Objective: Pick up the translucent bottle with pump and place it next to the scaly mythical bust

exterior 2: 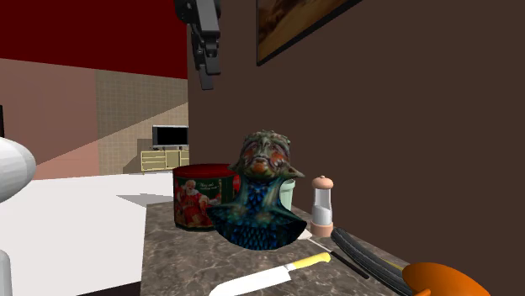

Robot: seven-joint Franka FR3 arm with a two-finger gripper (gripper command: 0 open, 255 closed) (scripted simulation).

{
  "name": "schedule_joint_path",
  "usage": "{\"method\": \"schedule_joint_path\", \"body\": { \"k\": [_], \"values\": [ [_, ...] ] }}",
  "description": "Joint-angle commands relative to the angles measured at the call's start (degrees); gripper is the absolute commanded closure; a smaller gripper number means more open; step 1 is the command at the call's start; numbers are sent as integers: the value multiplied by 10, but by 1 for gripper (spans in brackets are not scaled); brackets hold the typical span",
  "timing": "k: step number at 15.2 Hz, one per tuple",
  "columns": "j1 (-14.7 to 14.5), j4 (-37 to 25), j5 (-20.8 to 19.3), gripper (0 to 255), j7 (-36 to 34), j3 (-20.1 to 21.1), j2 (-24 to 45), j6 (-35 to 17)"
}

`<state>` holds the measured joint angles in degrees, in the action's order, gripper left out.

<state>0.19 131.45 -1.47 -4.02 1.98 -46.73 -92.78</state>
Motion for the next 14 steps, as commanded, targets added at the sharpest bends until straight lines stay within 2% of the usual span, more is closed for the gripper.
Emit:
{"method": "schedule_joint_path", "body": {
  "k": [1, 8, 14],
  "values": [
    [0, 0, 0, 0, 0, 0, 0, 0],
    [19, 56, -45, 0, 98, -88, 18, -71],
    [34, 74, -78, 0, 181, -166, 67, -138]
  ]
}}
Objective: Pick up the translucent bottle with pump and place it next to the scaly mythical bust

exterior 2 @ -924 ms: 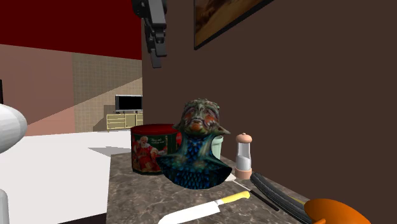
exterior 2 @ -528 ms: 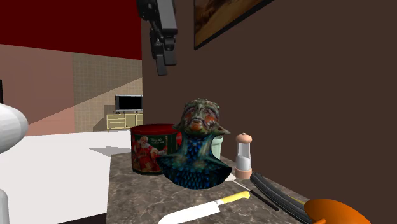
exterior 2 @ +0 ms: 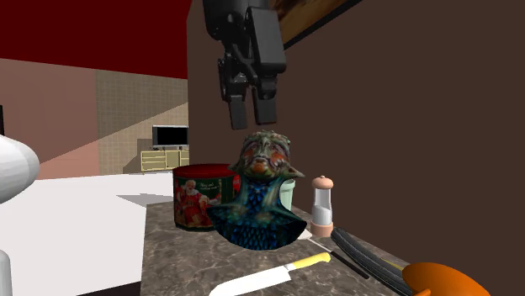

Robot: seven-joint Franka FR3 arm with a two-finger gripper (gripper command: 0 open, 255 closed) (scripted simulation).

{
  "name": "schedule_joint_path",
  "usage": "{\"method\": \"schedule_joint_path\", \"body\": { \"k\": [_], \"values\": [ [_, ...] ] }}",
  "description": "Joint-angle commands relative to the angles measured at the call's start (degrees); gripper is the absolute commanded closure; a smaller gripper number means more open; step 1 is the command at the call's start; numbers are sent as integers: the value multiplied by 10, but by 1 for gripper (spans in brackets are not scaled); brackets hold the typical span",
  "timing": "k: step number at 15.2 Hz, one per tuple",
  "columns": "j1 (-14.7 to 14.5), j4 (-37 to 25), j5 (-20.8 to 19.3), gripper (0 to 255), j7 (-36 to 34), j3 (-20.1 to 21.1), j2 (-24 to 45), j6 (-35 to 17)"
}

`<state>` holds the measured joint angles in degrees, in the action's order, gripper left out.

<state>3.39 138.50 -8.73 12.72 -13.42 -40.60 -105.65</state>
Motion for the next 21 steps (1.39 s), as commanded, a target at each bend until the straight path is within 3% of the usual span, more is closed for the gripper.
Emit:
{"method": "schedule_joint_path", "body": {
  "k": [1, 8, 14, 21],
  "values": [
    [4, 4, -9, 0, 28, -25, 16, -21],
    [6, -15, -21, 0, 132, -120, 117, -102],
    [-7, -60, 11, 0, 234, -203, 230, -164],
    [-13, -30, 24, 0, 246, -215, 261, -222]
  ]
}}
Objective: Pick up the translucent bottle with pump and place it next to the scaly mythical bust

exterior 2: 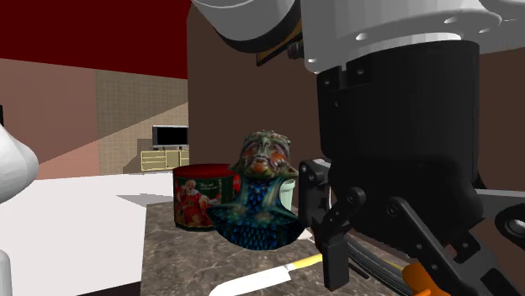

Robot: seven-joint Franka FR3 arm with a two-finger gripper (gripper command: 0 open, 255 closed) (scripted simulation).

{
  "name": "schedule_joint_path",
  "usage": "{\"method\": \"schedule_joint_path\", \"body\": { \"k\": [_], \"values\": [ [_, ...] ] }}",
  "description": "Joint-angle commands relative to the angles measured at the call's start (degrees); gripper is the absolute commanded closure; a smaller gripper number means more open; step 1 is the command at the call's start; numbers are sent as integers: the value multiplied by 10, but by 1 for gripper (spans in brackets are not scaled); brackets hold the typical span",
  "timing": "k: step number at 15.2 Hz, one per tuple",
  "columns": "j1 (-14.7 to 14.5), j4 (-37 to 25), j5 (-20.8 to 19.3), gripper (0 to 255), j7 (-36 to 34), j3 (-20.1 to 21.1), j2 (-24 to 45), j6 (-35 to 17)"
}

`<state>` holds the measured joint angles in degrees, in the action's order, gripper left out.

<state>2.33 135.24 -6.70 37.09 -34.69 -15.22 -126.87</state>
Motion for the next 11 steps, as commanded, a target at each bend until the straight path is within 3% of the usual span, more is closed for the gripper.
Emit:
{"method": "schedule_joint_path", "body": {
  "k": [1, 9, 10, 11],
  "values": [
    [-2, 5, 5, 0, 3, -3, 10, -14],
    [-2, 5, 5, 0, 3, -3, 10, -14],
    [-2, 5, 5, 255, 3, -3, 10, -14],
    [-2, 5, 5, 255, 3, -3, 10, -14]
  ]
}}
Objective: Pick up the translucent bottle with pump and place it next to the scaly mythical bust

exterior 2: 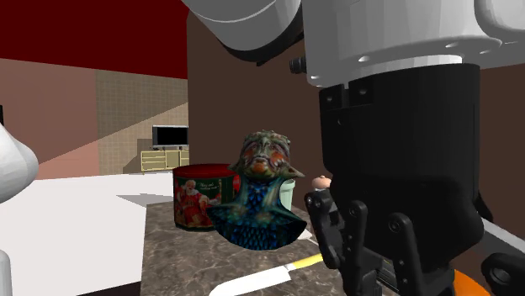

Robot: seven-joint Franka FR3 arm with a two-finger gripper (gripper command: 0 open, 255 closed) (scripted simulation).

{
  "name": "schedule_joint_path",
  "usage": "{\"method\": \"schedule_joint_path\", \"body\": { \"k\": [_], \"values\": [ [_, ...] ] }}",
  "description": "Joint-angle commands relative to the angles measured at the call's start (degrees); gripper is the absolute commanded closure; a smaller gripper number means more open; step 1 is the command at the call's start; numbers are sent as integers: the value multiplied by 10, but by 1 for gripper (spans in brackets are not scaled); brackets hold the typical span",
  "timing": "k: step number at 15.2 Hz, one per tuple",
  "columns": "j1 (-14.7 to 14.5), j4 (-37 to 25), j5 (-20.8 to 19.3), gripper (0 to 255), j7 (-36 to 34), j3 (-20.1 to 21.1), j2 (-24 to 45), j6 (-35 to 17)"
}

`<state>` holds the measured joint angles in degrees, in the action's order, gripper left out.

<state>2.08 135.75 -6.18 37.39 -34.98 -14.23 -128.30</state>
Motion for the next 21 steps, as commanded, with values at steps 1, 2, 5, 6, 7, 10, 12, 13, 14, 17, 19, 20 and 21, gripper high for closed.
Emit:
{"method": "schedule_joint_path", "body": {
  "k": [1, 2, 5, 6, 7, 10, 12, 13, 14, 17, 19, 20, 21],
  "values": [
    [0, 0, 0, 255, 0, 0, 0, 0],
    [0, 0, 0, 255, 0, 0, 0, 0],
    [0, 0, 0, 255, 0, 0, 0, 0],
    [0, 0, 0, 255, 0, 0, 0, 0],
    [0, 0, 0, 255, 0, 0, 0, 0],
    [1, -9, -4, 255, -4, 3, -8, 16],
    [2, -19, -7, 255, -7, 7, -16, 33],
    [2, -24, -8, 255, -9, 9, -19, 41],
    [3, -29, -9, 255, -10, 10, -23, 49],
    [4, -45, -12, 255, -14, 15, -32, 74],
    [4, -56, -14, 255, -16, 18, -37, 90],
    [4, -62, -14, 255, -17, 20, -39, 98],
    [4, -68, -15, 255, -18, 21, -41, 106]
  ]
}}
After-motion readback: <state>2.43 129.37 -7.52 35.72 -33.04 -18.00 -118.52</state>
